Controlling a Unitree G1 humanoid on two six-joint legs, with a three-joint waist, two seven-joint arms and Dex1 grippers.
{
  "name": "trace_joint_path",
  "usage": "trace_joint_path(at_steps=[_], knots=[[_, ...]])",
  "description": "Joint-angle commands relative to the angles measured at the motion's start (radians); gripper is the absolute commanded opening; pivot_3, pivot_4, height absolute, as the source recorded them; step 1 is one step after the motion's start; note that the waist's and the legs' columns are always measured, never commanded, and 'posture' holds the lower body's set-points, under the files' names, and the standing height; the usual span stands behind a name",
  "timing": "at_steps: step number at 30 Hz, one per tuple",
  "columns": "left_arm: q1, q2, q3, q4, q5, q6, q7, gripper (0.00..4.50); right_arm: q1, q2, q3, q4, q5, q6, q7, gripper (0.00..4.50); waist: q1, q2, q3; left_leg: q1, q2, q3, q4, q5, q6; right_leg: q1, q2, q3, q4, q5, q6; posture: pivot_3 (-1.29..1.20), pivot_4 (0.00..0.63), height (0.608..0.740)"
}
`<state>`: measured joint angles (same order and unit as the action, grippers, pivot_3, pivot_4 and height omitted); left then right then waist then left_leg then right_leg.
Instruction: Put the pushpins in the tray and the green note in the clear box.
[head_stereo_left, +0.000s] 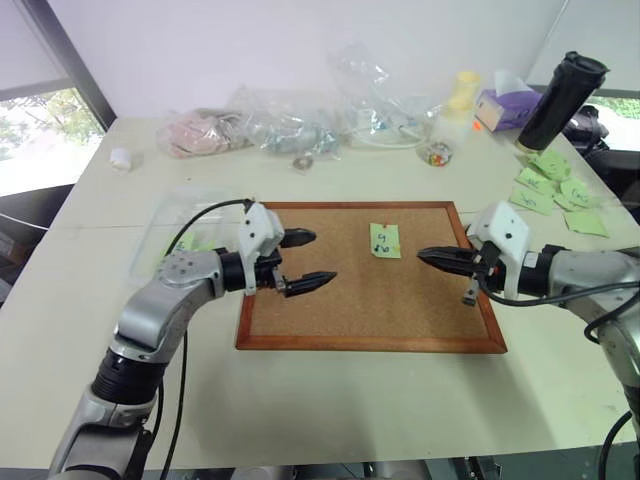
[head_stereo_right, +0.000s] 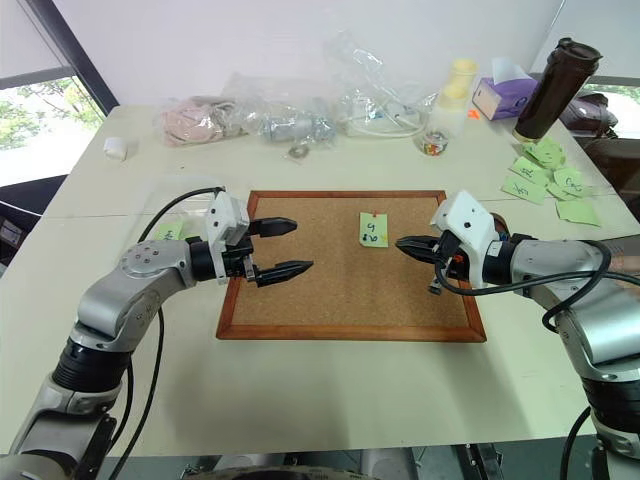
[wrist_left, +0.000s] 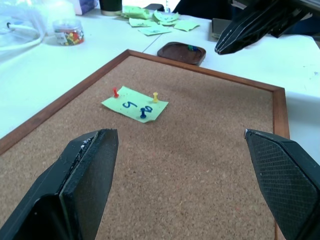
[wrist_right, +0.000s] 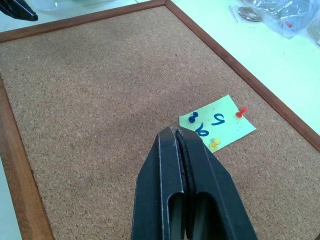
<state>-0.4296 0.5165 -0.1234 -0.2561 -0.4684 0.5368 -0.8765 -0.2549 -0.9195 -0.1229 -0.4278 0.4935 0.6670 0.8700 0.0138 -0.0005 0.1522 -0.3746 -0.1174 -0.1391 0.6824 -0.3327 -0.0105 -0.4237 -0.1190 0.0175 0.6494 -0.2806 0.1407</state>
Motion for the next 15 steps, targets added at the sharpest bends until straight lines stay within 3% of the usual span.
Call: trace_joint_path(at_steps=[1, 15], knots=[[-0.024, 0.005, 0.022, -0.016, -0.010, -0.005, -0.006, 4.43, -0.005, -0.001, -0.015, -0.018, -0.001, -0.015, 0.001, 0.00, 0.000, 0.000, 0.000, 0.000, 0.000, 0.000, 0.000, 0.000, 0.000, 0.000, 0.000, 0.000, 0.000, 0.000, 0.000, 0.00, 0.150, 0.740], [-0.013, 0.009, 0.023, -0.025, -0.007, -0.002, -0.009, 4.43, -0.008, 0.002, -0.003, -0.021, -0.002, -0.013, 0.002, 0.00, 0.000, 0.000, 0.000, 0.000, 0.000, 0.000, 0.000, 0.000, 0.000, 0.000, 0.000, 0.000, 0.000, 0.000, 0.000, 0.00, 0.150, 0.740]])
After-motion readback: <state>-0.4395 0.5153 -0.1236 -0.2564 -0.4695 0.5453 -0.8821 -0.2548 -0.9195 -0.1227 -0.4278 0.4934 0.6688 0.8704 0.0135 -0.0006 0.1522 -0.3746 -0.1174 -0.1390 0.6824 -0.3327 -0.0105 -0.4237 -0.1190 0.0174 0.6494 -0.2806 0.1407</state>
